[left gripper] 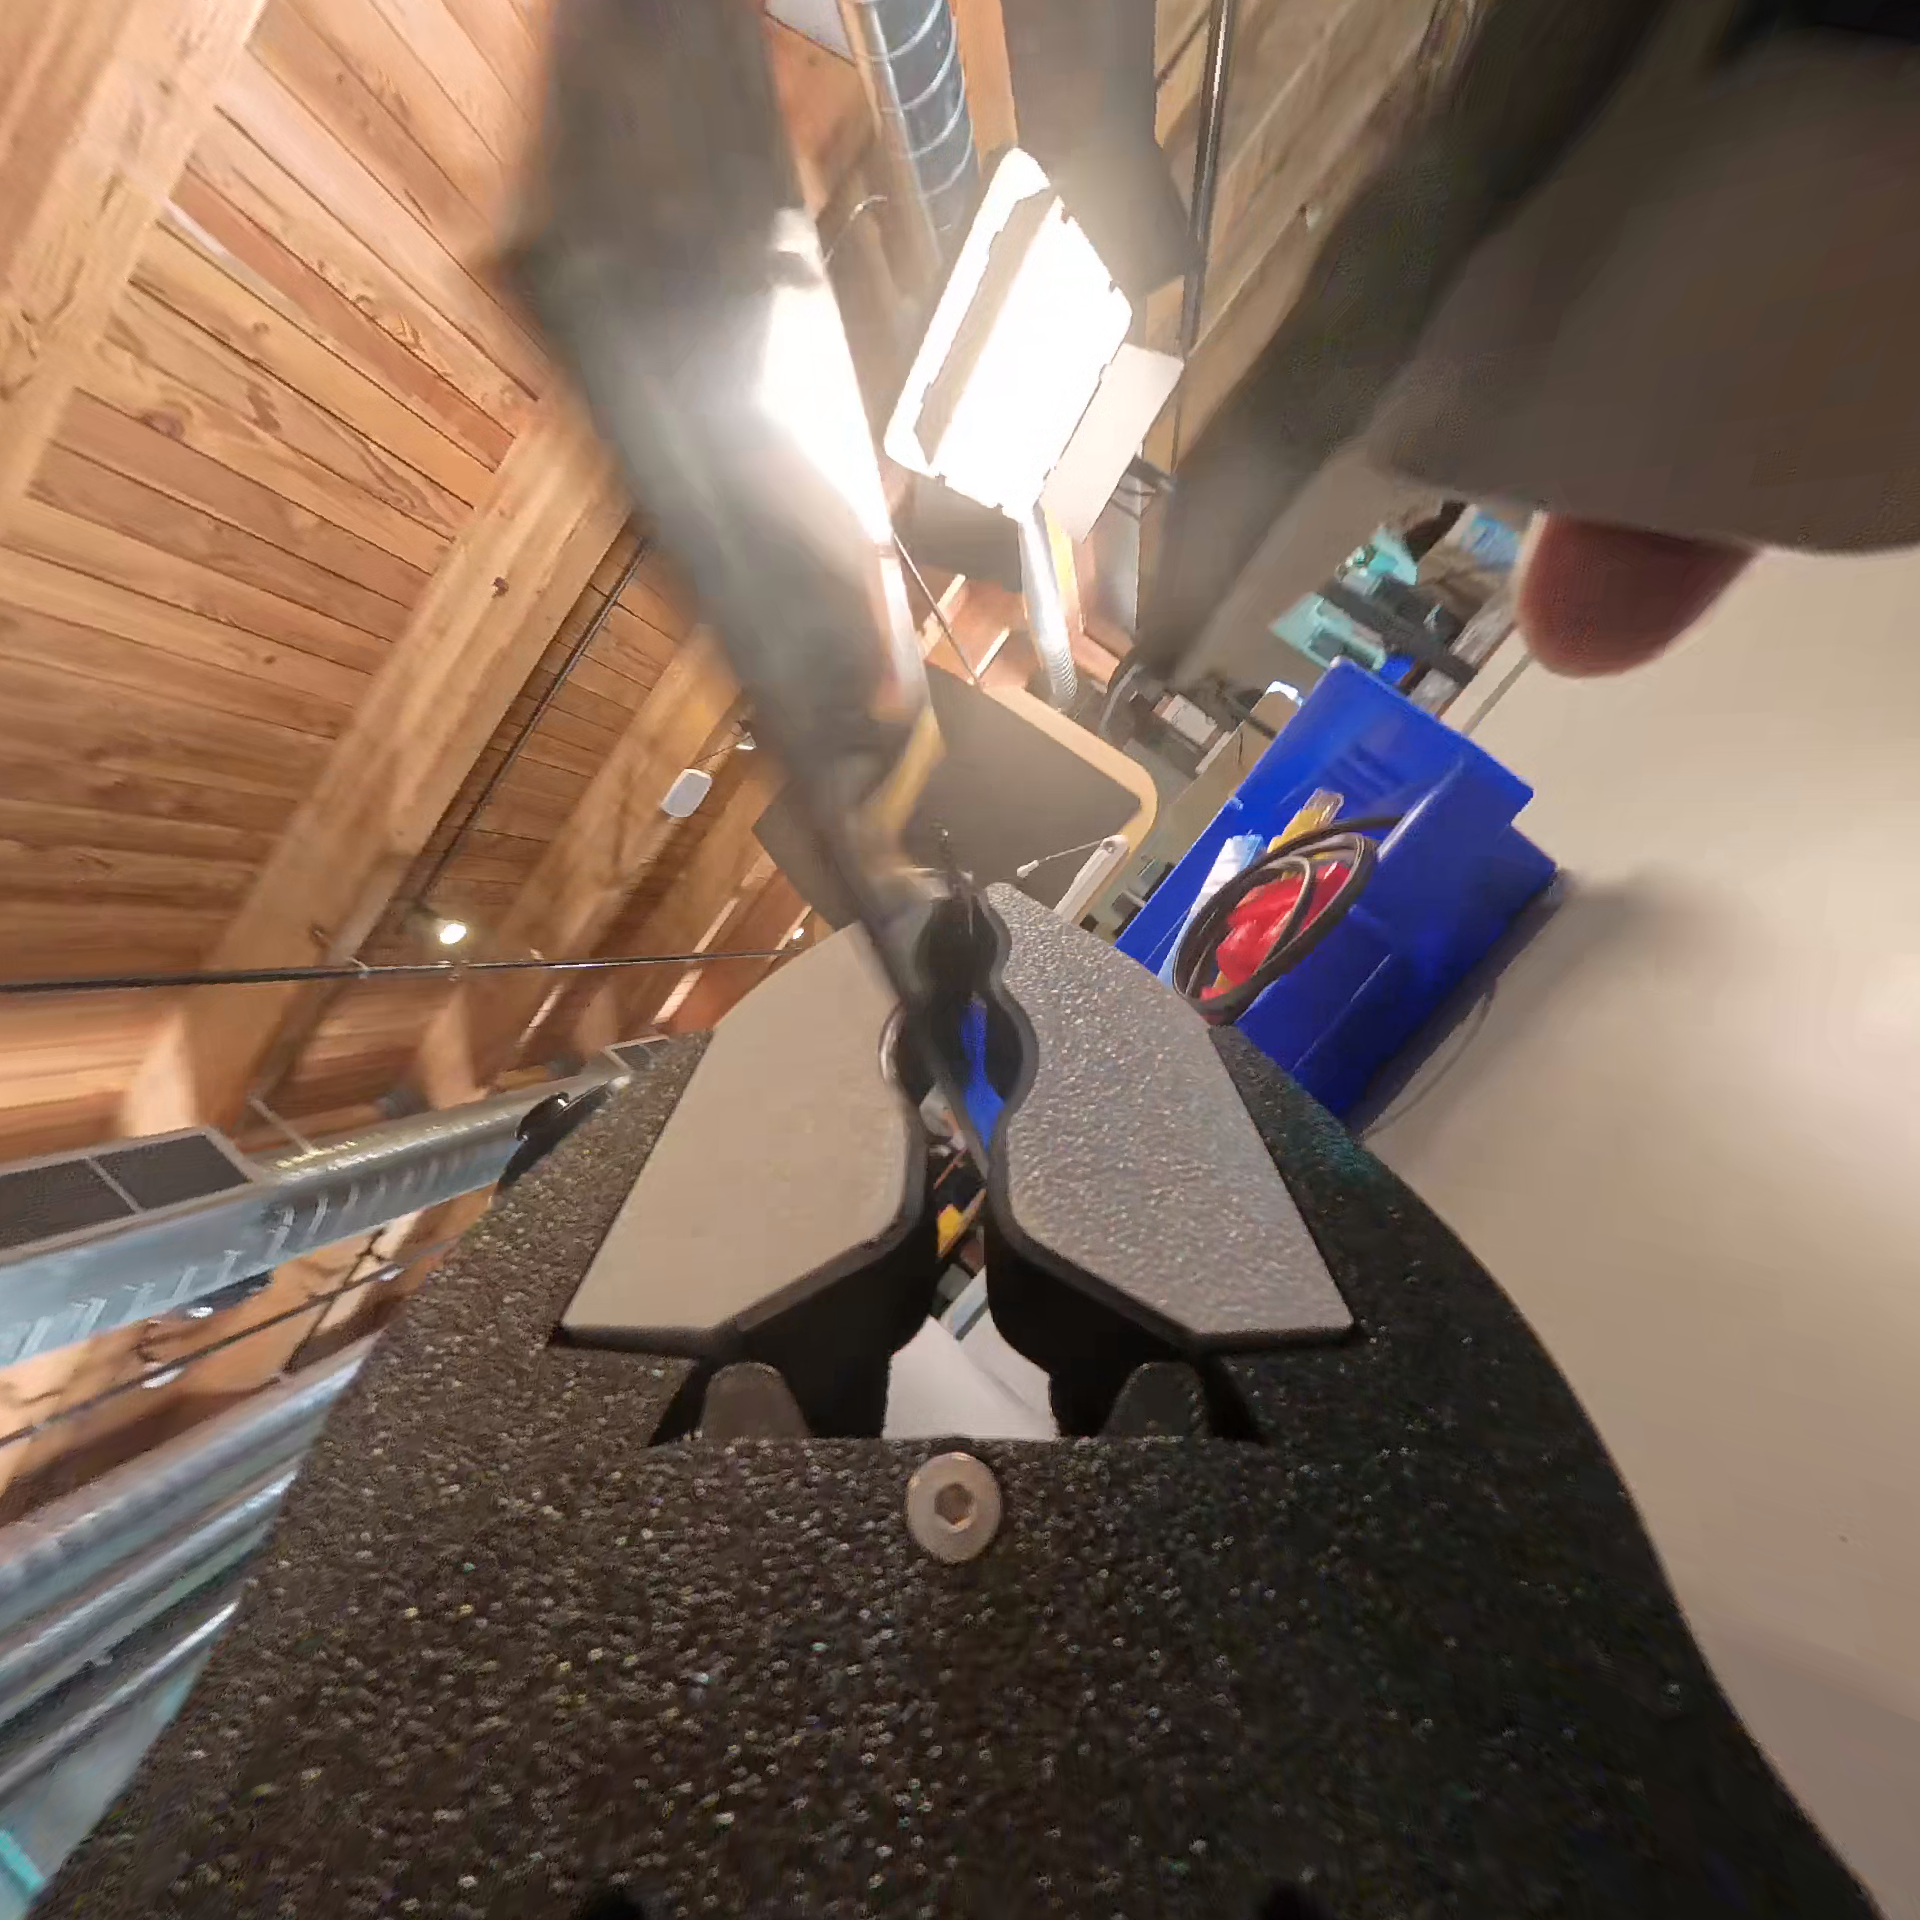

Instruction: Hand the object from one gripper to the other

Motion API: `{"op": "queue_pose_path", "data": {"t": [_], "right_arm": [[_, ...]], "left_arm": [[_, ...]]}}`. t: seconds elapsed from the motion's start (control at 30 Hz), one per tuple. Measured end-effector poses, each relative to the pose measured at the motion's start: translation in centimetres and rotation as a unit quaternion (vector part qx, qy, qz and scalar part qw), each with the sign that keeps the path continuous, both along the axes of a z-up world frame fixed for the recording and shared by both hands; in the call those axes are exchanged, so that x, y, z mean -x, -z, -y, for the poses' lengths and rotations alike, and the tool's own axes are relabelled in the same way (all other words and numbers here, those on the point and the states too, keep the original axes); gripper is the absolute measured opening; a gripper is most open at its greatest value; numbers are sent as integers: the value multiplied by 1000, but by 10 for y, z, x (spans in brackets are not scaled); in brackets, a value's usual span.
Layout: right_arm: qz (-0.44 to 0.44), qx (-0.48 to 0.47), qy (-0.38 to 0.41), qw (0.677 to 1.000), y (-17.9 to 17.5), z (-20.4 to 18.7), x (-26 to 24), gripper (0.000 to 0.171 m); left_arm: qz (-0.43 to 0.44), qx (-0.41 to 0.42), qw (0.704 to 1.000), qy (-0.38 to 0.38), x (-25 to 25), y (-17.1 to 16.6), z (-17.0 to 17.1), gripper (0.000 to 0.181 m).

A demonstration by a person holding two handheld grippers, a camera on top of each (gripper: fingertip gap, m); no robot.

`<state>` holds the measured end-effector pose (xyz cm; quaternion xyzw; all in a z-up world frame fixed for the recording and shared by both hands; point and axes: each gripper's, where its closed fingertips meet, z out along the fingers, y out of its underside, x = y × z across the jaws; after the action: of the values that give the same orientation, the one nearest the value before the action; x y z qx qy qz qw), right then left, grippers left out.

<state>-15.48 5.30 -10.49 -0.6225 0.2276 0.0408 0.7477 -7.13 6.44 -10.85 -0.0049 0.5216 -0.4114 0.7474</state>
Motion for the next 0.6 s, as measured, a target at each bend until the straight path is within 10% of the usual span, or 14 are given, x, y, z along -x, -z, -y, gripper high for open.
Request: {"op": "queue_pose_path", "data": {"t": [0.23,0.47,0.6], "right_arm": [[-23,1,-5,1000,3,-9,4,79],[-26,-5,97,995,12,20,-32,9],[56,30,135,989,7,37,-40,3]], "left_arm": [[27,-38,998,-53,-5,5,0,3],[26,-33,999,-2,3,5,9,38],[-4,-26,998,55,8,8,17,61]]}}
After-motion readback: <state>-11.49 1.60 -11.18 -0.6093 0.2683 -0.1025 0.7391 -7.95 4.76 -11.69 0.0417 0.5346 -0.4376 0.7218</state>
